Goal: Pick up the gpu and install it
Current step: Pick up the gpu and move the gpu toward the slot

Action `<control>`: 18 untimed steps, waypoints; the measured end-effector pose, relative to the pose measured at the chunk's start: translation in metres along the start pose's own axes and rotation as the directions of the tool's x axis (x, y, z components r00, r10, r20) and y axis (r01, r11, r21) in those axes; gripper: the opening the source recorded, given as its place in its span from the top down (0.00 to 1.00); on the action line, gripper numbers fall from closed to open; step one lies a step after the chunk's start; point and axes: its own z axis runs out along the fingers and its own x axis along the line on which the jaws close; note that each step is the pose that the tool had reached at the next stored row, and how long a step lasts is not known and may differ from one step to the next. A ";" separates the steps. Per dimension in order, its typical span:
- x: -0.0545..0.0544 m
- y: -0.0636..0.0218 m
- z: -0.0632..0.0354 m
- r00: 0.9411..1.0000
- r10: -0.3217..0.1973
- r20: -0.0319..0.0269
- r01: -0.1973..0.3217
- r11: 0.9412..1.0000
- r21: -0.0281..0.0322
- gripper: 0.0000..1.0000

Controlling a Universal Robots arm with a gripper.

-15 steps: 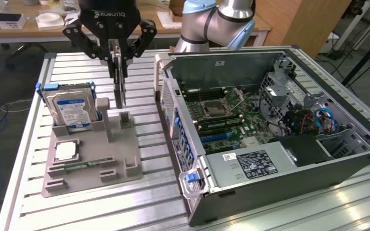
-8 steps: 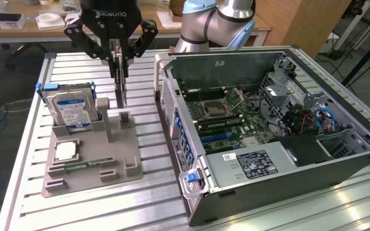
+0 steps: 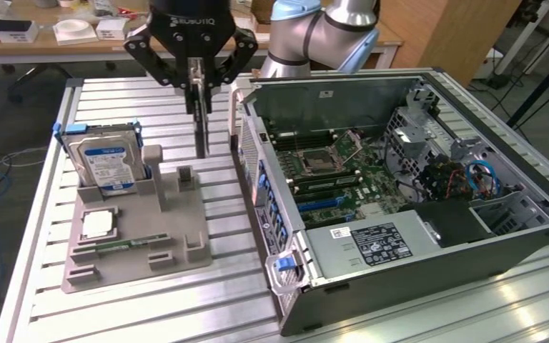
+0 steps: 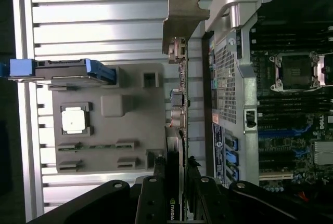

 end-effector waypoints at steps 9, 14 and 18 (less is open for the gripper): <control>-0.024 0.0016 0.0004 1.000 0.000 0.000 0.000 1.000 0.000 0.74; -0.035 0.0023 0.0006 1.000 0.000 0.000 0.000 1.000 0.000 0.74; -0.045 0.0030 0.0008 1.000 0.000 0.000 0.000 1.000 0.000 0.74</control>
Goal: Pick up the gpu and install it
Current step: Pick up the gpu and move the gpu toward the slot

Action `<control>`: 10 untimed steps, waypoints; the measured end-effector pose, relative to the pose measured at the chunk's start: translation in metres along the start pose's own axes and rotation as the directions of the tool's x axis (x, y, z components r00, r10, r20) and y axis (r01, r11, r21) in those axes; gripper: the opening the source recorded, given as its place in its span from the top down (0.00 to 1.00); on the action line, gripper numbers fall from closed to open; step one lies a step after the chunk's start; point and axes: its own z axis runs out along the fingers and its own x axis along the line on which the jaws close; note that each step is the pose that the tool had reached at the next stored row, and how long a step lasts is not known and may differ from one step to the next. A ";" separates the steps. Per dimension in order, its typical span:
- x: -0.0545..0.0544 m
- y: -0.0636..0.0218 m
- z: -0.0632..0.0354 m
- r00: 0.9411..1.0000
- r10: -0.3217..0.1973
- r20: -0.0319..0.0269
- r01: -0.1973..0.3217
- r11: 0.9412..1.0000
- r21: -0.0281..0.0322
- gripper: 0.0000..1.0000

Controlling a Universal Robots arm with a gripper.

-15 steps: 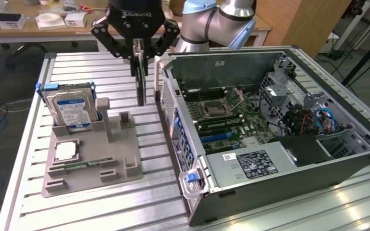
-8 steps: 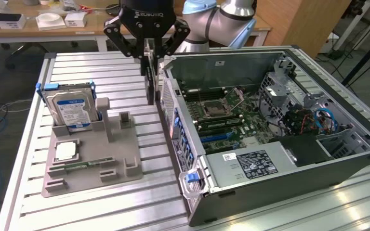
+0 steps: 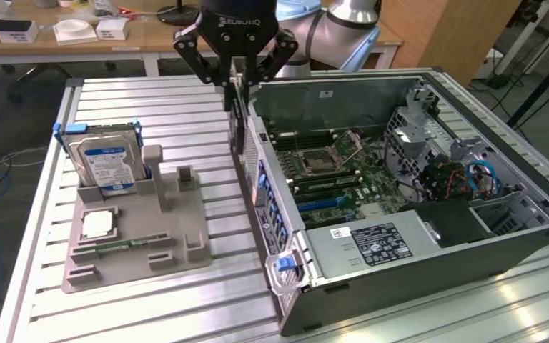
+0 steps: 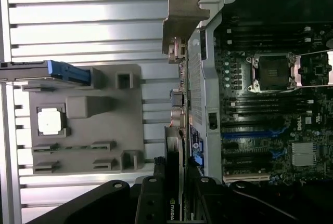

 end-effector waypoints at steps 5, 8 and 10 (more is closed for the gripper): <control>-0.013 0.0009 0.0003 1.000 0.000 0.000 0.000 1.000 0.000 0.74; -0.021 0.0015 0.0004 1.000 0.000 0.000 0.000 1.000 0.000 0.74; -0.027 0.0018 0.0005 1.000 0.000 0.000 0.000 1.000 0.000 0.74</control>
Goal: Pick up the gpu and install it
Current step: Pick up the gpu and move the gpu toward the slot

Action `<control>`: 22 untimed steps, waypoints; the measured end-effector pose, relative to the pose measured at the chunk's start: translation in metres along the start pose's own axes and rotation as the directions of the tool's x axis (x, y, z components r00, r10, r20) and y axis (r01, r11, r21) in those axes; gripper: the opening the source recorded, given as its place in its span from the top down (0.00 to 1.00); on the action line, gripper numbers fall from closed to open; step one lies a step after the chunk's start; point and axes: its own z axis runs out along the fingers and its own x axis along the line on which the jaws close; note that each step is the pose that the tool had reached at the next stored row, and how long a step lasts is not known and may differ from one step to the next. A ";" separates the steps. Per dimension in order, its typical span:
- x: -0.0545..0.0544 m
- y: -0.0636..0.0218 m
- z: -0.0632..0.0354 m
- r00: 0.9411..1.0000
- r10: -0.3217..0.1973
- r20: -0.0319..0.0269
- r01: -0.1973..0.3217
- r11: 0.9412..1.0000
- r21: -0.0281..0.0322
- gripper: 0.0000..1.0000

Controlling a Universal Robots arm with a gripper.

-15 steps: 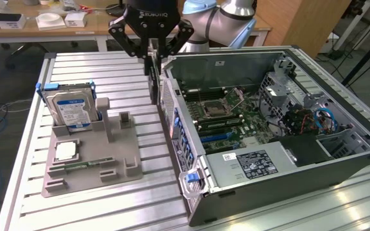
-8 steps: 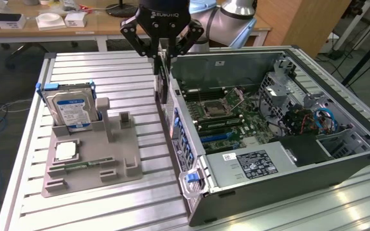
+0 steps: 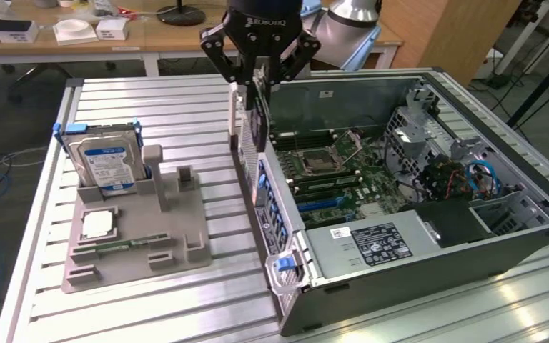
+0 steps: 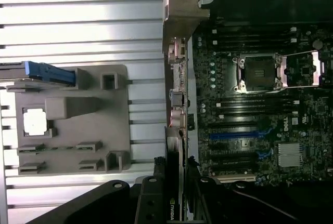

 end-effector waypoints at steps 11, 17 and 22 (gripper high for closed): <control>-0.039 0.0026 0.0006 1.000 -0.001 0.000 0.001 1.000 0.000 0.74; -0.064 0.0043 0.0011 1.000 -0.001 0.000 0.001 1.000 0.000 0.74; -0.085 0.0058 0.0013 1.000 -0.002 0.000 0.002 1.000 0.000 0.74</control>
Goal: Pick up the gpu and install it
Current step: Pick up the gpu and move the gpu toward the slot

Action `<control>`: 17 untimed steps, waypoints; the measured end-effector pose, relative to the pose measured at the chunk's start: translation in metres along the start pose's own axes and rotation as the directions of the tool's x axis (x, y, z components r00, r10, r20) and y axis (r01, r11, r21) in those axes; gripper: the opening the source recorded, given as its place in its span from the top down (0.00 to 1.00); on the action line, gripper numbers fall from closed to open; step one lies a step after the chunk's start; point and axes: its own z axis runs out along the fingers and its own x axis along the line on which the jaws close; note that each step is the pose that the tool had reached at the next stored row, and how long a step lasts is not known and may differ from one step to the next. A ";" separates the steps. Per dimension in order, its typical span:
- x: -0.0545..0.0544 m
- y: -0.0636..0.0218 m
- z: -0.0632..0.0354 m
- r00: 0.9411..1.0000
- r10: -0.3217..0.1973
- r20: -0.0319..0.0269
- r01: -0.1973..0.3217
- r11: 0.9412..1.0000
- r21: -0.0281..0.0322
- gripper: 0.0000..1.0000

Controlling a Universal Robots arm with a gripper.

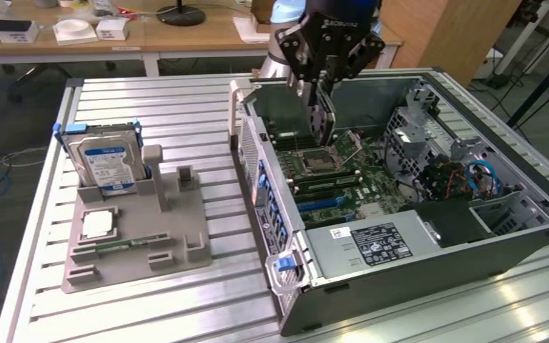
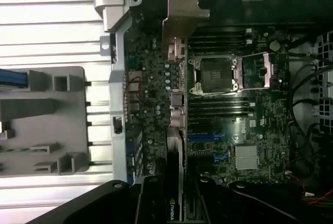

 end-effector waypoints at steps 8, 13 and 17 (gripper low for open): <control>-0.029 0.0019 0.0004 1.000 -0.001 0.000 0.001 1.000 0.000 0.74; -0.039 0.0025 0.0006 1.000 -0.001 0.000 0.001 1.000 0.000 0.74; -0.040 0.0026 0.0006 1.000 -0.001 0.000 0.001 1.000 0.000 0.74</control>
